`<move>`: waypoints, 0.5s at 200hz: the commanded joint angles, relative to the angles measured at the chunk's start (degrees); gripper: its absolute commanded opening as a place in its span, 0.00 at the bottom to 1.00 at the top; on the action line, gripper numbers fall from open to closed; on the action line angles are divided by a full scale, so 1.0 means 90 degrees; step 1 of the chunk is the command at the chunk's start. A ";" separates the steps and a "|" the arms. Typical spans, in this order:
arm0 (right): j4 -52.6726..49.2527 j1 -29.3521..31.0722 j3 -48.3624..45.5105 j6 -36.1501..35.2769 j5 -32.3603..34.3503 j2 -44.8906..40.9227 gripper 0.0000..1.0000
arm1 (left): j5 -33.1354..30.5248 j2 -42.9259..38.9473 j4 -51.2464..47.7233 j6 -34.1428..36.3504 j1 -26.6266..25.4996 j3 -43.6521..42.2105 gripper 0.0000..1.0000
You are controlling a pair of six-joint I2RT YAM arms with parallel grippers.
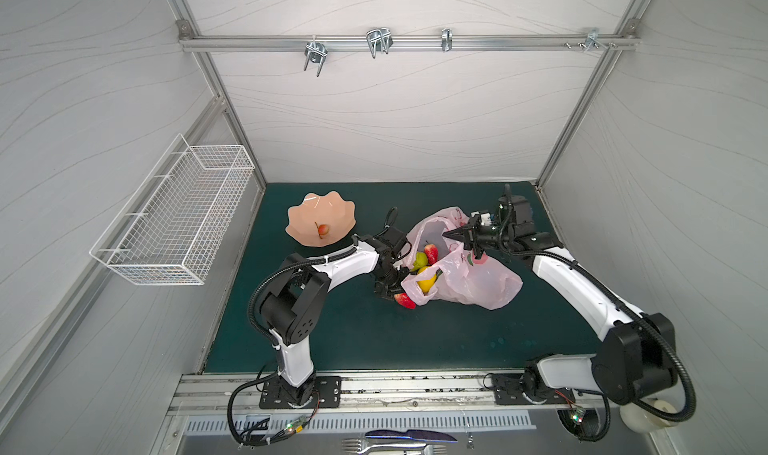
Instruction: Place the fruits into the plastic bag
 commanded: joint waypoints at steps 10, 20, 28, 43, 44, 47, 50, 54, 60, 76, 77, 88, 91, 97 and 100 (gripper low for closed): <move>-0.0123 -0.0036 0.0040 0.0037 0.0029 -0.0110 0.00 | 0.0150 0.0121 -0.0045 -0.0036 -0.0024 0.0140 0.61; -0.0121 -0.0032 0.0028 0.0036 0.0031 -0.0117 0.00 | 0.0209 0.0152 -0.0082 -0.0002 -0.0023 0.0167 0.58; -0.0108 -0.0032 0.0029 0.0043 0.0033 -0.0114 0.00 | 0.0233 0.0194 -0.0128 0.0046 -0.0020 0.0176 0.54; -0.0105 -0.0033 0.0029 0.0047 0.0050 -0.0125 0.00 | 0.0228 0.0201 -0.0164 0.0115 0.0003 0.0142 0.47; -0.0108 -0.0036 0.0029 0.0047 0.0050 -0.0129 0.00 | 0.0232 0.0199 -0.0168 0.0117 0.0004 0.0139 0.46; -0.0107 -0.0038 0.0030 0.0045 0.0050 -0.0132 0.00 | 0.0240 0.0200 -0.0162 0.0118 0.0021 0.0132 0.45; -0.0116 -0.0037 0.0028 0.0045 0.0050 -0.0127 0.00 | 0.0241 0.0197 -0.0162 0.0127 0.0028 0.0117 0.43; -0.0111 -0.0029 0.0029 0.0046 0.0050 -0.0128 0.00 | 0.0246 0.0188 -0.0154 0.0125 0.0040 0.0108 0.41; -0.0110 -0.0031 0.0029 0.0044 0.0060 -0.0126 0.00 | 0.0272 0.0161 -0.0152 0.0137 0.0066 0.0101 0.39; -0.0110 -0.0034 0.0029 0.0053 0.0065 -0.0131 0.00 | 0.0289 0.0092 -0.0157 0.0146 0.0132 0.0069 0.34; -0.0106 -0.0031 0.0029 0.0053 0.0069 -0.0126 0.00 | 0.0287 0.0086 -0.0159 0.0147 0.0132 0.0069 0.34; -0.0083 -0.0037 0.0020 0.0049 0.0062 -0.0130 0.00 | 0.0286 0.0041 -0.0154 0.0166 0.0193 0.0040 0.31; -0.0083 -0.0030 0.0019 0.0055 0.0065 -0.0123 0.00 | 0.0289 0.0024 -0.0167 0.0172 0.0215 0.0030 0.30; -0.0084 -0.0034 0.0019 0.0064 0.0064 -0.0120 0.00 | 0.0288 -0.0017 -0.0171 0.0177 0.0268 -0.0002 0.30; -0.0090 -0.0037 0.0019 0.0057 0.0065 -0.0121 0.00 | 0.0287 -0.0061 -0.0164 0.0185 0.0305 -0.0017 0.29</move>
